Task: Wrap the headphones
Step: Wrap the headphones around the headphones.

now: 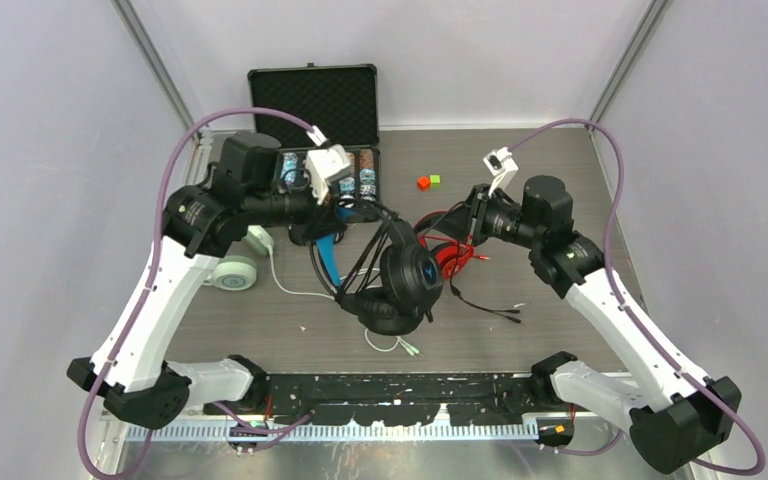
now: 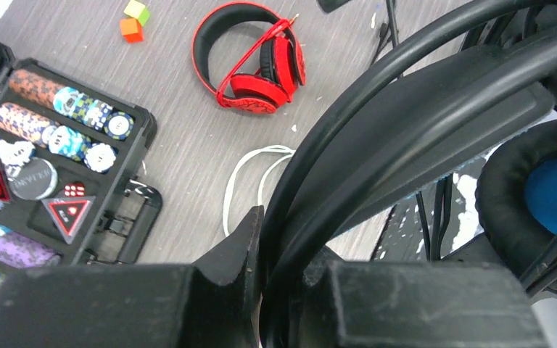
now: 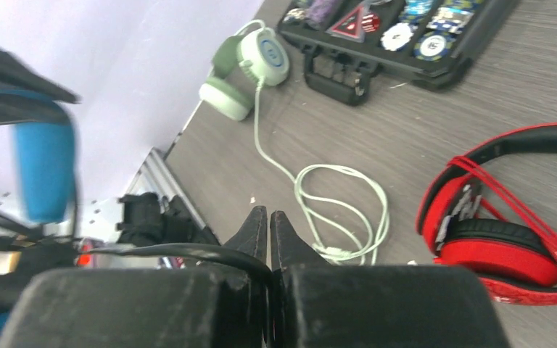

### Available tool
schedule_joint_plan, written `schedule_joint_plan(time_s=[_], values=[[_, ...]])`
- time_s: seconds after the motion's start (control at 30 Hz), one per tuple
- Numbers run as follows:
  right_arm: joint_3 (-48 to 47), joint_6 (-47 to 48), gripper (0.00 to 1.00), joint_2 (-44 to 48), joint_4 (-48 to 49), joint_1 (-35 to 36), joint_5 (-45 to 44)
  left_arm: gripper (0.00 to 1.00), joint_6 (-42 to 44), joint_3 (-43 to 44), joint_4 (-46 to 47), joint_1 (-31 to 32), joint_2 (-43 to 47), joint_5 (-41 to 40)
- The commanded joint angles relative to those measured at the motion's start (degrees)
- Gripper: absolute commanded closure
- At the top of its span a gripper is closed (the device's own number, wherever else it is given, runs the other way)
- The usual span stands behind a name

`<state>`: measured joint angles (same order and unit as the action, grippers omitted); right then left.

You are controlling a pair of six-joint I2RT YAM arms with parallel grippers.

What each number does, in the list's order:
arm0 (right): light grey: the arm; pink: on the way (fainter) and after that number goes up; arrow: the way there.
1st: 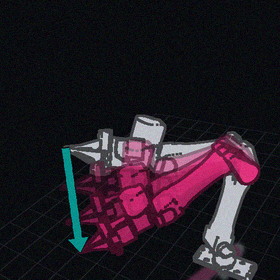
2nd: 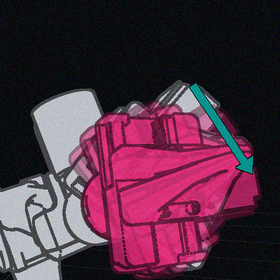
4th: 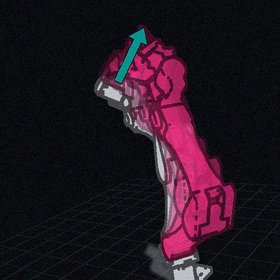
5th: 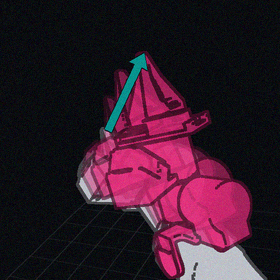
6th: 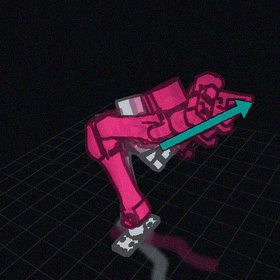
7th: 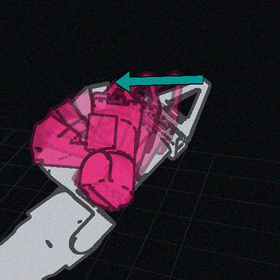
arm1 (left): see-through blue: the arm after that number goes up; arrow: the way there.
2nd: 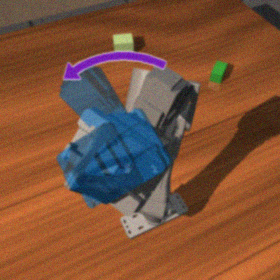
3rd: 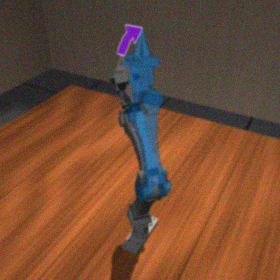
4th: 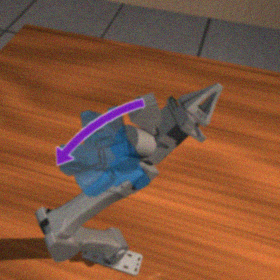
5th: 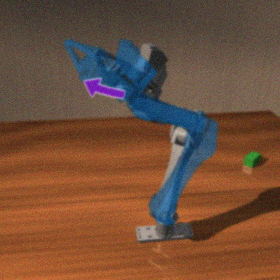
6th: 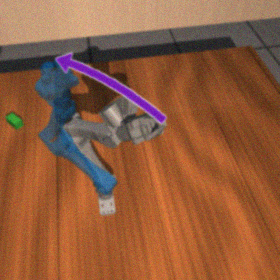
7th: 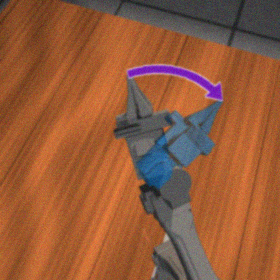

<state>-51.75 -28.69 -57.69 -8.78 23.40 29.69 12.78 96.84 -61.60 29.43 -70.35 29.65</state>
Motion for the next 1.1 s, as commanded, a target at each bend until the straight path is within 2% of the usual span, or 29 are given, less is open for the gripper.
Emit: schedule_joint_plan(time_s=[0.0,0.17,0.37,0.7,0.97,1.07], values=[[-8.93,0.04,1.0,0.98,-11.6,-0.89,4.41,1.0,10.75,-1.13,-4.4,3.95,1.27,-5.99],[-16.58,-1.82,0.99,-2.15,-18.55,-0.92,9.41,1.0,14.81,-3.77,-3.87,8.52,1.52,-16.2],[-18.72,-8.57,1.0,-3.29,-15.12,-0.9,16.56,1.0,17.91,-5.96,-1.9,14.09,1.17,-30.68],[-20.64,-9.77,1.0,-3.11,-15.69,-0.9,16.72,1.0,21.06,-9.08,0.92,17.56,1.29,-35.47],[-20.08,-13.25,1.0,-2.45,-14.51,-0.75,18.31,1.0,18.42,-6.77,-1.97,18.45,-3.54,-46.84],[-18.28,-15.77,1.0,-1.98,-10.99,-0.66,17.93,1.0,18.44,-6.93,-1.99,18.92,-4.06,-47.93]])
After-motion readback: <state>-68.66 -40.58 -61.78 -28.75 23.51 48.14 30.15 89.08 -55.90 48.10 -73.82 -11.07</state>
